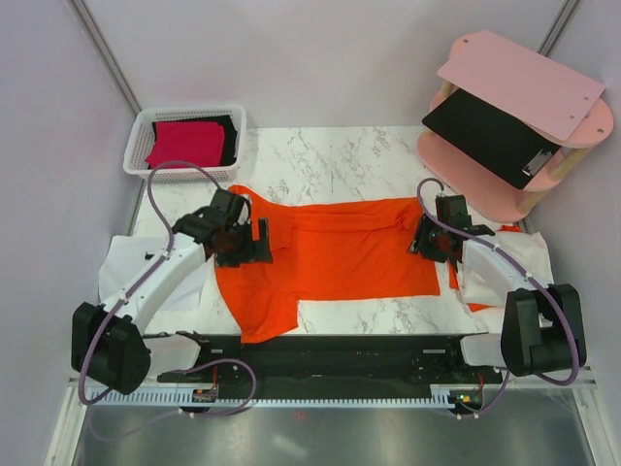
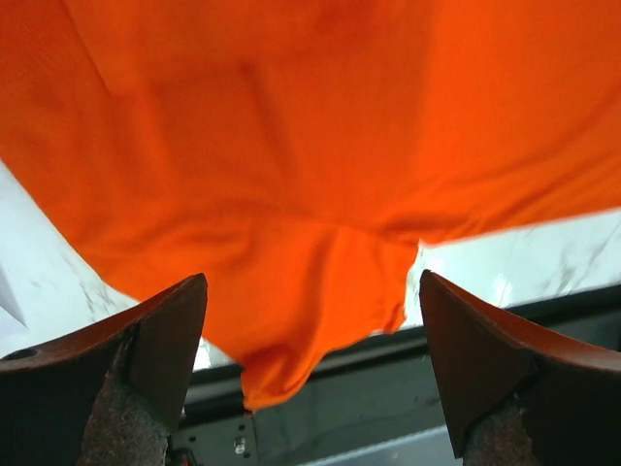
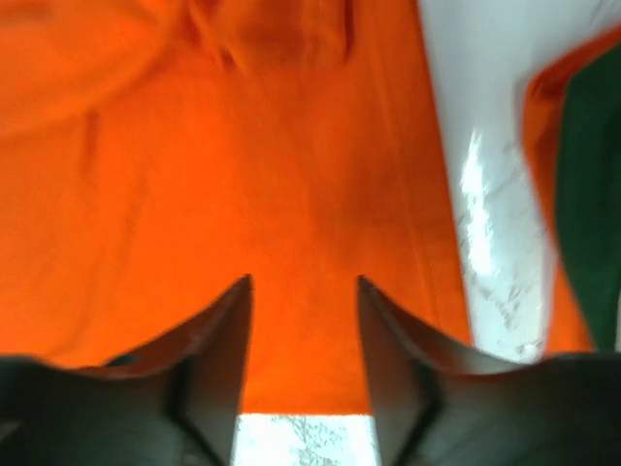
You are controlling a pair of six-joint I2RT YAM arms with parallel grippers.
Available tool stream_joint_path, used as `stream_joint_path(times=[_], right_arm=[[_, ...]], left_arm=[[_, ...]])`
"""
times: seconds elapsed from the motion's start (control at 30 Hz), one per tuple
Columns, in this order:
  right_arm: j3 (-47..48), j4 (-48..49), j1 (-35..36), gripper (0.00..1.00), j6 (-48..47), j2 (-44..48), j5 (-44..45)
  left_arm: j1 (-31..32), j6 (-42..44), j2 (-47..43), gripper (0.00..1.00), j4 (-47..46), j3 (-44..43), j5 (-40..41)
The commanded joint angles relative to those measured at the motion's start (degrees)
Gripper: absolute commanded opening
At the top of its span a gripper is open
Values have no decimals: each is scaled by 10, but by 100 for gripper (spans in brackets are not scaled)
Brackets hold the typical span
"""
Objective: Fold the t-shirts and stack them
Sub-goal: Grap the side of the flattened tshirt closest away from the robot with both arms
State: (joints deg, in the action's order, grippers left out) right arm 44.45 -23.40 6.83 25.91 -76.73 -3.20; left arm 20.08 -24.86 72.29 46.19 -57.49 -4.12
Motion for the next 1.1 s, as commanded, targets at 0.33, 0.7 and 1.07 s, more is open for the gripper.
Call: stream_joint_path(times=[0.33,0.7,1.07], right_arm=[[-106,-89,-3,45,77,146,-78],[-110,-176,-18,31,127,222,14],[-139,-224,-30,33,188,300,67]], left_arm=[[318,-207,-25,93,95,92,131],[439,-324,40,96,95,125,191],[484,-358,74,96,94,145,220]])
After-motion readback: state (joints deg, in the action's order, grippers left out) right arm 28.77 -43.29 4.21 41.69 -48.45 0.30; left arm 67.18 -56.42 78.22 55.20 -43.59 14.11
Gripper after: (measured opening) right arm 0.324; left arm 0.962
